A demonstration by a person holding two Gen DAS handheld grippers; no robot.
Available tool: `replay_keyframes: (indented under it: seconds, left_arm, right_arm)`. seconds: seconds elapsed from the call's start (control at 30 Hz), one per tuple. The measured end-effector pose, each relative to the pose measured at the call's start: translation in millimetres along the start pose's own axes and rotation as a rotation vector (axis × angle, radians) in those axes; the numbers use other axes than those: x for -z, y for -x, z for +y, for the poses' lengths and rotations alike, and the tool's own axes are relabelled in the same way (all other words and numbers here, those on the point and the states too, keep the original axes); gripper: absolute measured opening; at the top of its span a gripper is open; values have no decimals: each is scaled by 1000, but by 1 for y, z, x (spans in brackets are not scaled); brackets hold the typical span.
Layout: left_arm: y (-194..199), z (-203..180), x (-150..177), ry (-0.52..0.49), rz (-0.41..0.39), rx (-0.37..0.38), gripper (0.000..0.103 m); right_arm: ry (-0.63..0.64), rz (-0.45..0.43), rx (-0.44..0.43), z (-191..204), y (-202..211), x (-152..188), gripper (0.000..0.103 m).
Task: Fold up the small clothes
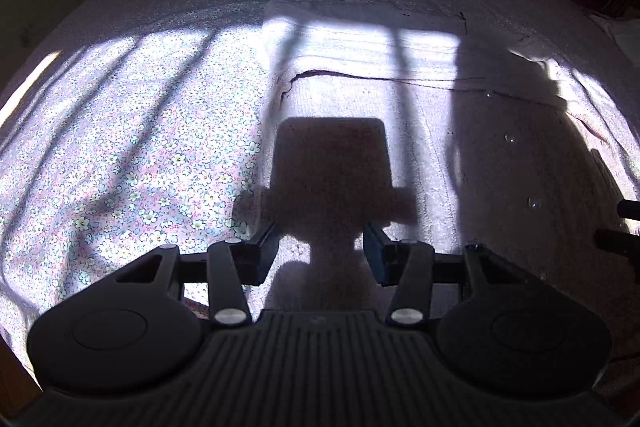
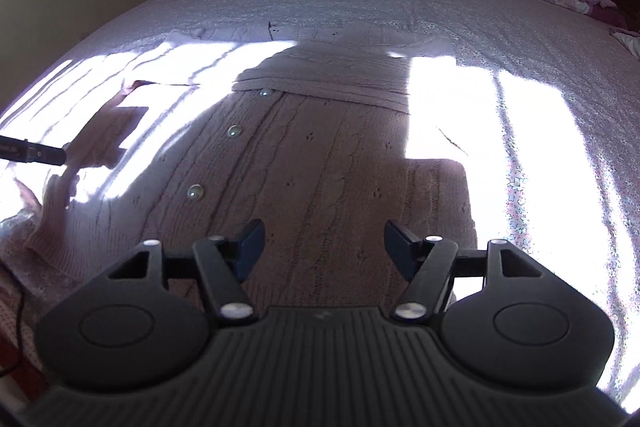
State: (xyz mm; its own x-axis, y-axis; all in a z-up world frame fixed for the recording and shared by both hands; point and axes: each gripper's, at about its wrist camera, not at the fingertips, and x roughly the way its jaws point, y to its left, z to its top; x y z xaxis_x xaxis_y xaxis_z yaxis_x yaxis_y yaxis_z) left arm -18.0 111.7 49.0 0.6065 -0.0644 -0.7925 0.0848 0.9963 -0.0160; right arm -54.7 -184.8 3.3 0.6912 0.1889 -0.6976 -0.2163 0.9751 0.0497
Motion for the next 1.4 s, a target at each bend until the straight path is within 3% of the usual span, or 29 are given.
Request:
replay_keyframes:
  seconds: [0.13, 0.47, 0.63, 0.77, 0.9, 1.0, 1.03, 1.1, 1.13, 1.17, 1.23, 1.4]
  left_arm:
    - [0, -12, 10, -39, 9, -6, 64]
    - [6, -19, 29, -79, 8, 5, 66]
    - [10, -20, 34, -72, 2, 10, 66]
    - [13, -22, 36, -75, -4, 20, 66]
    - [16, -25, 39, -94, -6, 24, 66]
    - [16, -27, 40, -109, -7, 27, 66]
    - [16, -28, 40, -114, -7, 28, 66]
    - [16, -32, 41, -126, -6, 32, 66]
    - [16, -33, 41, -133, -5, 33, 66]
    - [16, -36, 41, -142, -6, 38, 66]
    - [17, -41, 42, -168, -16, 60, 66]
    - [26, -64, 51, -295, -55, 127, 72]
  right_arm:
    - [140, 28, -19, 23, 0, 9, 68]
    - [468, 124, -79, 63, -2, 36, 68]
    - [685, 187, -26, 82, -13, 53, 70]
    - [866, 183, 39, 101, -23, 68, 75]
    - [954, 137, 82, 111, -31, 75, 78]
    - [949, 110, 102, 112, -34, 76, 77]
    - [931, 103, 98, 111, -32, 74, 73]
    - [910, 75, 125, 110, -29, 71, 55]
    - [898, 63, 138, 109, -27, 69, 39]
    - [879, 60, 127, 107, -24, 65, 29]
    - [812, 41, 112, 102, -19, 57, 17]
    - [643, 19, 49, 85, -14, 30, 14]
